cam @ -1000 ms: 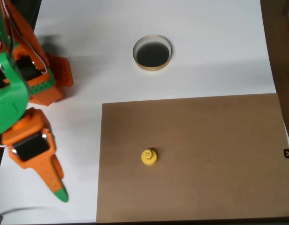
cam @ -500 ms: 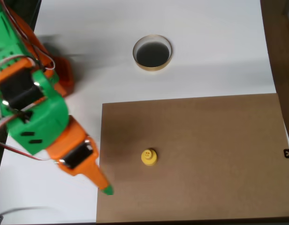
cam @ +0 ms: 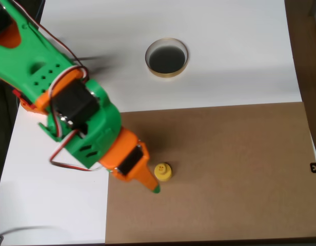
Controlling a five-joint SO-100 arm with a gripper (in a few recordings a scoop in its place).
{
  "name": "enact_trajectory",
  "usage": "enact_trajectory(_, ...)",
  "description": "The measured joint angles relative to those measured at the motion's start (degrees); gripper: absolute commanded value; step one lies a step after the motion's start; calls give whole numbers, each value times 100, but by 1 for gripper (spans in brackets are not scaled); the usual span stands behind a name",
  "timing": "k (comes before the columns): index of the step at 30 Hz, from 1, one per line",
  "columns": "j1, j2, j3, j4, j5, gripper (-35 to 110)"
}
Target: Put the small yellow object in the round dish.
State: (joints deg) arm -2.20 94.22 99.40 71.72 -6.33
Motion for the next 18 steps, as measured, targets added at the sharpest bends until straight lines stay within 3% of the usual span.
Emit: enact_trajectory(18,-765,-879,-343,97,422,22)
